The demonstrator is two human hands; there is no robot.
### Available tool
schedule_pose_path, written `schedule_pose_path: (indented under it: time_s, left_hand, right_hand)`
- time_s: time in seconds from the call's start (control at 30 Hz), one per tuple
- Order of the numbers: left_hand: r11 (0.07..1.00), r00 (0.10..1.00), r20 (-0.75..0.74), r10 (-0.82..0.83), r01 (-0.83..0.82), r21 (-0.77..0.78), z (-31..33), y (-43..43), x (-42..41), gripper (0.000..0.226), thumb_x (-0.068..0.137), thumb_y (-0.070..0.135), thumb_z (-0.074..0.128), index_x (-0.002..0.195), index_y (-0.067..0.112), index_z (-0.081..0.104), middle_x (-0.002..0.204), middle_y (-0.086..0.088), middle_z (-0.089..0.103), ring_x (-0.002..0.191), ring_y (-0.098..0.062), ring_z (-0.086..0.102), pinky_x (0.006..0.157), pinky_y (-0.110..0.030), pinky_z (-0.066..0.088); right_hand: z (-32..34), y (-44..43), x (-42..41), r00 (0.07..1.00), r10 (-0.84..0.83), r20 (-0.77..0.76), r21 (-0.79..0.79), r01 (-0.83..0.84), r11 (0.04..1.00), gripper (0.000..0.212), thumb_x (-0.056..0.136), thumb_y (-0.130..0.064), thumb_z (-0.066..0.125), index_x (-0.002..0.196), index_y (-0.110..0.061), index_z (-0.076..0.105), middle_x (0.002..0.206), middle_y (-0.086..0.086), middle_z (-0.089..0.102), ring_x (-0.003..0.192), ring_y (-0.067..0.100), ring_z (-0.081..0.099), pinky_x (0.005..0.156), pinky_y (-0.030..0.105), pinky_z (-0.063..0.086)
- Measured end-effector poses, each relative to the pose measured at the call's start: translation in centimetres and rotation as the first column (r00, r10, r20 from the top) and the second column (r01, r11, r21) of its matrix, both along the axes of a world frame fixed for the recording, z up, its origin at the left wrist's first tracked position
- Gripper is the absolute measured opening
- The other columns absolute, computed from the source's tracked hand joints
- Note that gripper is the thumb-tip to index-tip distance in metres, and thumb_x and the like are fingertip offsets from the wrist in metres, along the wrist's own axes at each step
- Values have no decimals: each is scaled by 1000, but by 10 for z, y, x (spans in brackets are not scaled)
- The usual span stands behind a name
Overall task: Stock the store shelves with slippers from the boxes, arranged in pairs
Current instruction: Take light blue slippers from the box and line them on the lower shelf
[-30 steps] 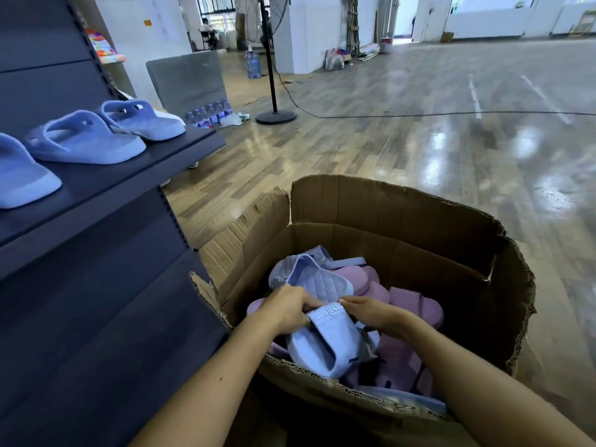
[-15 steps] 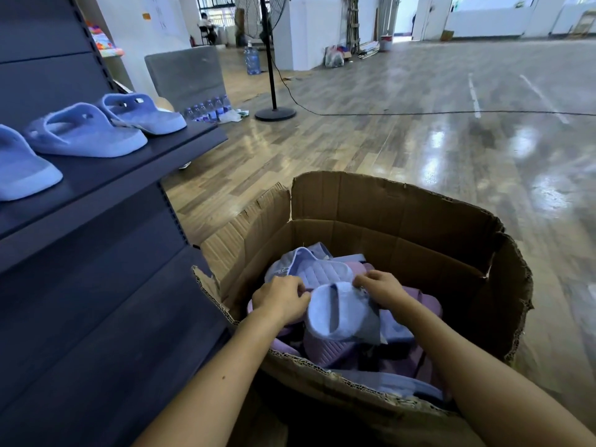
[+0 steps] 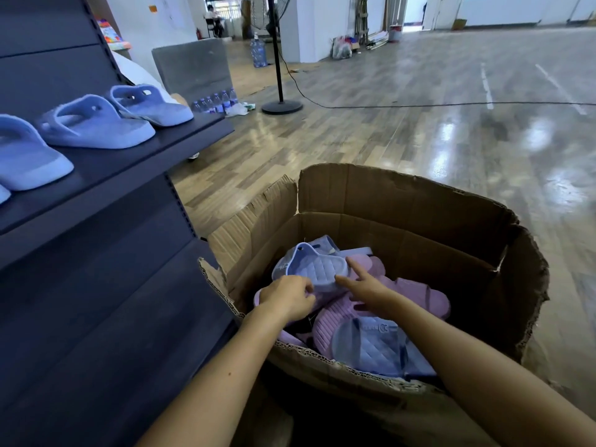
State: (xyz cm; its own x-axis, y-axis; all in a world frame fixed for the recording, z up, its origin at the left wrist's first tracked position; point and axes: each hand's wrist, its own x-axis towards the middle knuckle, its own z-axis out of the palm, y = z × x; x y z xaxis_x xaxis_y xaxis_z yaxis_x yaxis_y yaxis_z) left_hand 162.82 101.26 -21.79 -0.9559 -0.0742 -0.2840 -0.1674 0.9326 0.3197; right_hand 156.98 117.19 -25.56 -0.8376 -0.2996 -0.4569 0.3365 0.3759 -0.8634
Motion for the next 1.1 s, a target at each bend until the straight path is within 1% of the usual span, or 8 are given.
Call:
schedule_pose_path:
  time_s: [0.13,0.33,0.47,0.57,0.63,0.73,0.9,1.1]
  left_hand:
    - [990,997,64,36,-45,131,0,2,-5,35,89,30,52,122,19,57,126,-7,59,113,-25,55,97,-37,45]
    - [798,927,314,203,-343,496,7,5,-3,52,91,39,50,138,21,33,132,-8,49,107,-25,56,83,-40,48]
    - [414,786,518,336,-618,668,17,0,-11,67,90,52,47,142,17,22,141,-18,39,118,-41,52,81,-52,47]
    - [48,671,672,314,-718,694,26,-7,-19,58,89,51,49,129,12,35,126,-21,49,116,-40,53,86,-53,42]
    - [-23,646,686,335,-722,691,24,-11,-22,45,91,44,51,118,9,44,98,-16,57,103,-32,59,88,-47,41]
    - [9,636,640,430,-712,702,17,-15,-22,35,95,17,48,128,4,47,85,-15,54,107,-29,58,92,-40,43]
    - [89,685,436,584,-588,804,7,-20,-25,40,87,-9,39,127,-7,42,112,-24,52,106,-34,54,84,-48,45]
    - [725,826,-171,537,-349,594,15,-30,-16,40,84,7,51,124,9,51,114,-10,60,106,-31,57,88,-36,46]
  right_hand:
    - [5,-7,2,997,-72,0,-209,70,975,62,94,-17,51,147,-29,20,142,17,39,120,31,50,95,40,49]
    - [2,-25,18,971,-39,-238,35,49,998,35,92,-17,55,127,-16,56,122,12,62,105,20,62,96,32,50]
    - [21,-29,28,904,-425,-43,-349,385,854,24,91,-4,52,111,-4,65,91,3,62,93,20,61,87,30,53]
    - [31,-32,44,919,-394,-31,-397,350,848,22,90,-1,53,108,0,66,92,2,62,84,14,61,71,19,56]
    - [33,-39,54,947,-320,-20,-417,284,863,20,90,1,53,105,-1,66,85,1,64,76,10,62,63,14,56]
    - [38,-43,55,978,-208,2,-399,192,897,19,92,-2,51,102,-5,67,86,6,65,72,14,65,61,15,56]
    - [54,-30,41,999,38,16,-281,-32,959,21,97,-11,43,102,-16,63,56,4,61,47,12,57,44,18,48]
    - [47,5,8,980,-22,-197,158,54,986,23,96,-15,45,109,-8,63,95,12,66,78,19,61,70,28,52]
